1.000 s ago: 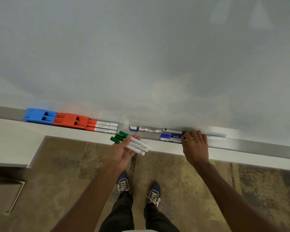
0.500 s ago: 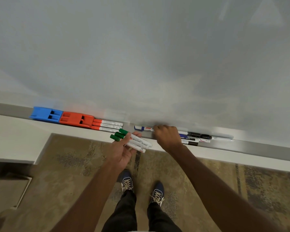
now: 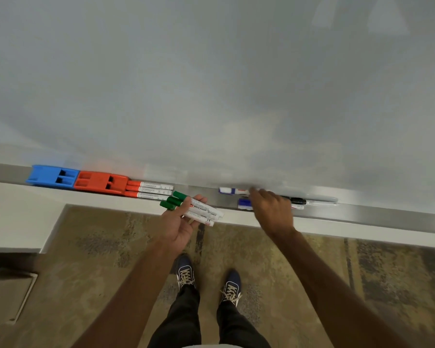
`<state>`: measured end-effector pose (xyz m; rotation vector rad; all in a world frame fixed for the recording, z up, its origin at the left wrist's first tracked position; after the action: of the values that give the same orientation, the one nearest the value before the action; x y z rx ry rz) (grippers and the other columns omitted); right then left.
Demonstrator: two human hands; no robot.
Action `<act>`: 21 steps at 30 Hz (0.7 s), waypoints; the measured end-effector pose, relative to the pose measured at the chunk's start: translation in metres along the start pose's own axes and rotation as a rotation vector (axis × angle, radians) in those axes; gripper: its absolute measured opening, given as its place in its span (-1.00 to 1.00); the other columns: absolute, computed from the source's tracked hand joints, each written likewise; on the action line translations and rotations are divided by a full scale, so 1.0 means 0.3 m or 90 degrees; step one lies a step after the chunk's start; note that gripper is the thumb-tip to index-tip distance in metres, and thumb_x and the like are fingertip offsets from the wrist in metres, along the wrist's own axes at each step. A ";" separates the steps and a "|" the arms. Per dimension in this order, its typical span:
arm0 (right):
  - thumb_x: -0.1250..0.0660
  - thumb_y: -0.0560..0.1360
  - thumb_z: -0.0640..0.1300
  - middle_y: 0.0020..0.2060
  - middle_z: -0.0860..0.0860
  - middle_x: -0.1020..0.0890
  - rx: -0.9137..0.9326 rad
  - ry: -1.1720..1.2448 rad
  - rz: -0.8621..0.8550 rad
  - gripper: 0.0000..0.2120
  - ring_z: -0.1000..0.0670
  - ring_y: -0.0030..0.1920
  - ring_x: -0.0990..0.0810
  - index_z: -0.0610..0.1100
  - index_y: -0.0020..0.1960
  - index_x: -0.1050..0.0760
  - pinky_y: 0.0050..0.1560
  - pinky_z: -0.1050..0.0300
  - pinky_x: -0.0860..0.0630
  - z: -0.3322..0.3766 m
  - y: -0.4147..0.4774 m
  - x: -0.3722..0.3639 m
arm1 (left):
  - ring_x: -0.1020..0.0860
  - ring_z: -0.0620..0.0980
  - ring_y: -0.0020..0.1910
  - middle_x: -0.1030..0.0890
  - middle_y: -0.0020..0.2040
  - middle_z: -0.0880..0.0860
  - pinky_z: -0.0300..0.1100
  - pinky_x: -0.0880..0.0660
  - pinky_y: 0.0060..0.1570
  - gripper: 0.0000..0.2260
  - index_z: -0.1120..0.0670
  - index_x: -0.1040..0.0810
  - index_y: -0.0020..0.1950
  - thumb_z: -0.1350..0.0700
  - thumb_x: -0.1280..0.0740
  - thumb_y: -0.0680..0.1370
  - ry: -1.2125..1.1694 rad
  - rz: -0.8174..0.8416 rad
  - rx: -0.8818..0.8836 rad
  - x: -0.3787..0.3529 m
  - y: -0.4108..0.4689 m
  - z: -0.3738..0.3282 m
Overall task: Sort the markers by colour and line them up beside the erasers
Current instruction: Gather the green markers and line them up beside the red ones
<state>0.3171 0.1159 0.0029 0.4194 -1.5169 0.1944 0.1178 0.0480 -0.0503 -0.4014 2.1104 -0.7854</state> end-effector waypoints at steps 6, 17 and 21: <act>-0.41 0.46 -0.31 -0.20 -0.09 -0.54 -0.146 -0.036 0.031 -0.85 -0.11 -0.44 -0.54 -0.15 -0.01 -0.55 -0.46 0.16 -0.39 -0.345 -0.215 0.029 | -0.57 0.23 0.24 -0.58 0.19 0.31 0.10 -0.63 -0.02 -0.79 0.25 -0.45 0.15 0.23 -0.32 0.54 -0.023 0.007 0.033 -0.070 0.024 0.102; -0.42 0.29 -0.46 -0.12 -0.12 -0.61 -0.179 -0.053 0.072 -0.70 -0.19 -0.12 -0.56 -0.20 -0.03 -0.61 -0.43 0.03 -0.48 -0.598 -0.362 -0.017 | -0.59 0.23 0.20 -0.61 0.19 0.27 0.22 -0.54 0.13 -0.87 0.19 -0.47 0.07 0.26 -0.34 0.54 -0.042 -0.052 0.045 -0.184 0.025 0.265; -0.43 0.23 -0.50 -0.11 -0.14 -0.62 -0.170 -0.047 0.086 -0.64 -0.19 -0.10 -0.56 -0.23 -0.04 -0.61 -0.36 0.03 -0.50 -0.606 -0.351 -0.039 | -0.60 0.23 0.19 -0.66 0.09 0.25 0.15 -0.61 0.02 -0.72 0.21 -0.43 0.17 0.25 -0.37 0.50 -0.032 -0.057 0.029 -0.213 0.023 0.296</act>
<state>0.5243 0.0909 -0.0239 0.1118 -1.6202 0.0808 0.2271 0.0518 -0.0578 -0.4888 2.0350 -0.8644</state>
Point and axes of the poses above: each hand's wrist, its own y-axis towards the middle knuckle, its own x-axis out of the back of the hand, z = x × y, the point moved 9 cm from there along y, towards the middle knuckle
